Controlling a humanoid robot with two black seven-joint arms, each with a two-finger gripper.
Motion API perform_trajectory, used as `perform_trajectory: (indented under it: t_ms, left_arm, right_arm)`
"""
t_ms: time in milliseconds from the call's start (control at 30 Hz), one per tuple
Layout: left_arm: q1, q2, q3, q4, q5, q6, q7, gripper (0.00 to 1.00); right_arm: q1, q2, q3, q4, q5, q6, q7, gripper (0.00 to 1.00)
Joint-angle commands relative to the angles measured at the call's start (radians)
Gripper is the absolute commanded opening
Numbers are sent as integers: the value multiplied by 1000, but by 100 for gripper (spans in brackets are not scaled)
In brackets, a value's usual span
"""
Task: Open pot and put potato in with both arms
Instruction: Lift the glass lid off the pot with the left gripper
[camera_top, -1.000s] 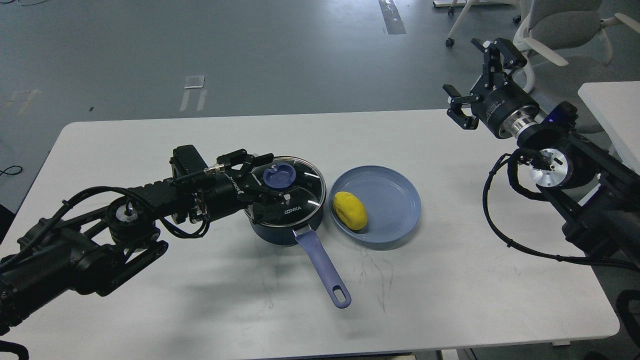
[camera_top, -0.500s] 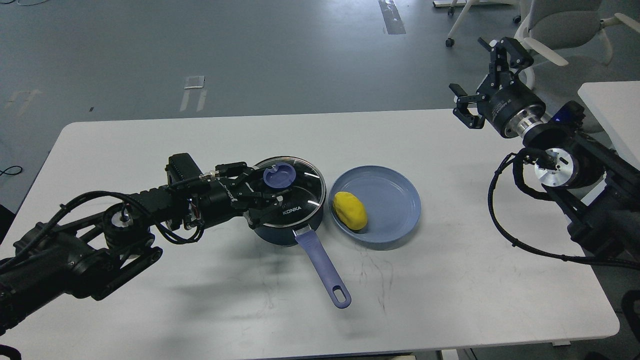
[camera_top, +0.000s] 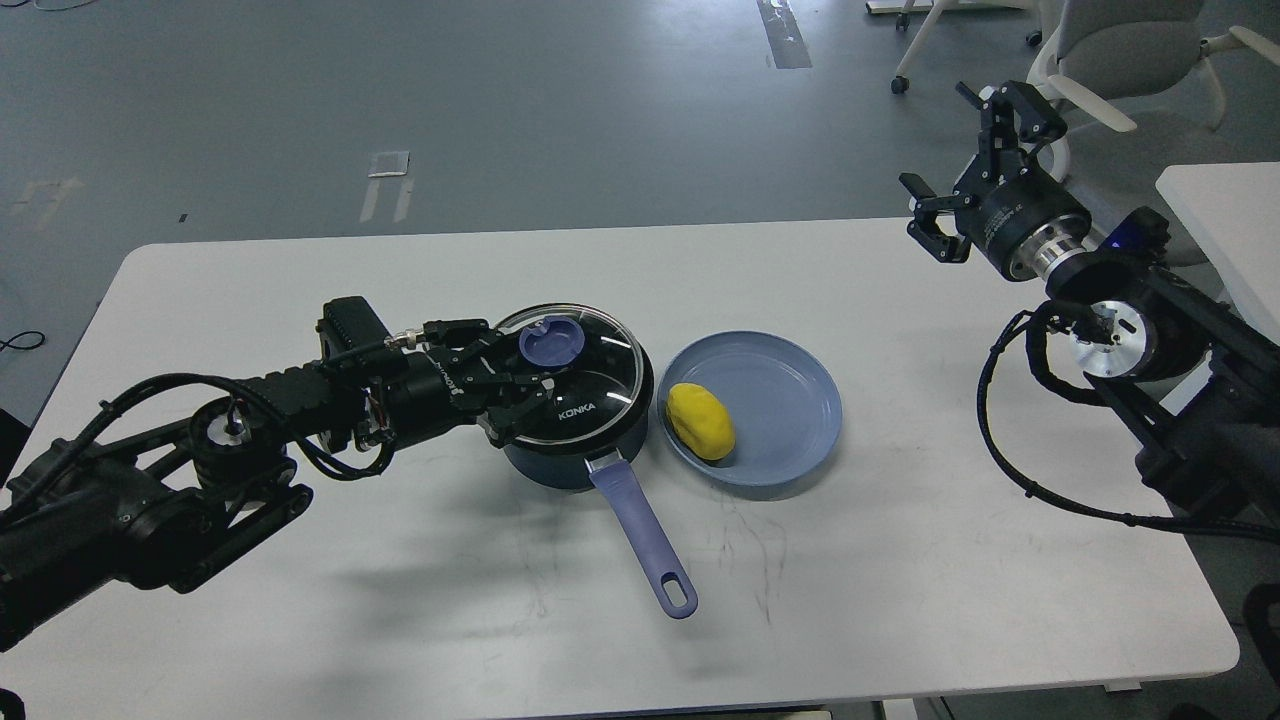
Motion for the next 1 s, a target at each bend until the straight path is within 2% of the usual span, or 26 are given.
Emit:
perform_trajectory:
  t_ms: [0,300,533,700,967]
  left_arm:
    - [-21,363,-46,-430,-299,1,0,30]
    - [-19,478,-81,-561,-336,-1,0,30]
    - [-10,481,-78,-555,-338,-1,0,30]
    - [10,471,-66,-490,-338,4,0,30]
    - [138,463,-60,-208,-335,82,0,30]
  right_arm:
    - [-5,9,-8,0,-2,0,0,100]
    - [-3,14,-11,0,-2,1,0,100]
    - [3,17,-12,3,-2,0,0,100]
    - [1,14,-14,5,-2,1,0,100]
    - [0,6,-14,5,-2,4,0,100]
